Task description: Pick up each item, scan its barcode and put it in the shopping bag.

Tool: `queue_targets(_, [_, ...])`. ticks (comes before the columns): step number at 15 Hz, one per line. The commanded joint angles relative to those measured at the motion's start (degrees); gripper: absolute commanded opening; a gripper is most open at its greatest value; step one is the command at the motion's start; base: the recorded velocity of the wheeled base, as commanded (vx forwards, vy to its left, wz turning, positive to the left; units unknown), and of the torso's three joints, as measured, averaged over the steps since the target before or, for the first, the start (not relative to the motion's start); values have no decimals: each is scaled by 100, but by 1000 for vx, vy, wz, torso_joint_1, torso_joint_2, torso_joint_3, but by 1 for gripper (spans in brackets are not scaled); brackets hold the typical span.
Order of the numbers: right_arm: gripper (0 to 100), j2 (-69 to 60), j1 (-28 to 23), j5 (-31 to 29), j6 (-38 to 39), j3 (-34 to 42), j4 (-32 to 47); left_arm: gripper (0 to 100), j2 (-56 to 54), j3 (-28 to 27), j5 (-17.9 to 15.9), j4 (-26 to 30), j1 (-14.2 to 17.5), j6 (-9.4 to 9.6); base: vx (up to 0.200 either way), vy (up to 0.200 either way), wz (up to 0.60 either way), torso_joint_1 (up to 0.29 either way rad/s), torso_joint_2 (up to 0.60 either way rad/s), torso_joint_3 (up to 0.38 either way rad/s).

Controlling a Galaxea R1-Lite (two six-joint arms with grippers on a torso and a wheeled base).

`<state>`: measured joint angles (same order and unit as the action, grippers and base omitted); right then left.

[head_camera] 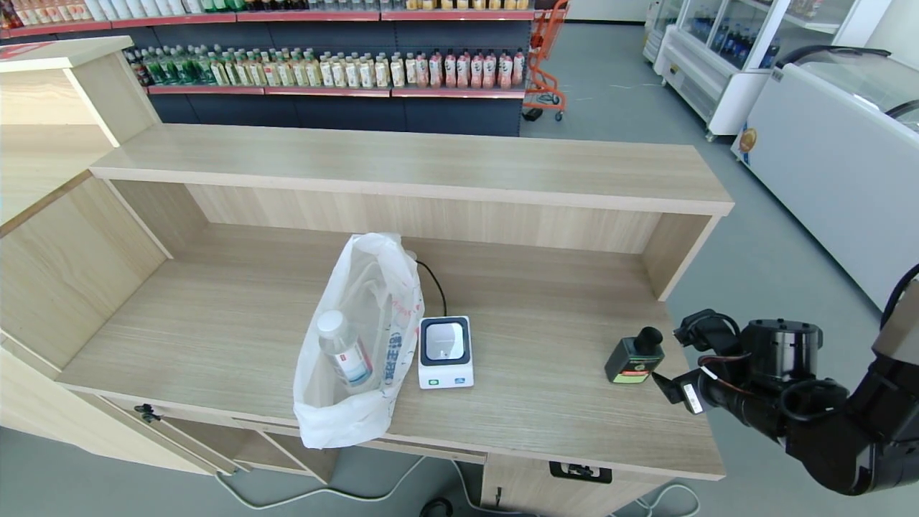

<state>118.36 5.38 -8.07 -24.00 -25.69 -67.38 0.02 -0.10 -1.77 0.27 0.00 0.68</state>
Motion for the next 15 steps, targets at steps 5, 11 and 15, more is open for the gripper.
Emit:
queue_targets(5, [100,407,157,-2,1,-332,-12,0,-2,1,-8,0,0,2,0,0,0,0,0,0])
queue_targets(11, [100,759,201,7,10,-754,-3,0,6,1,1,0,0,2,0,0,0,0,0,0])
queue_targets(15, [100,935,473,16,317,-991,-21,0,-2,1,1,0,0,2,0,0,0,0,0,0])
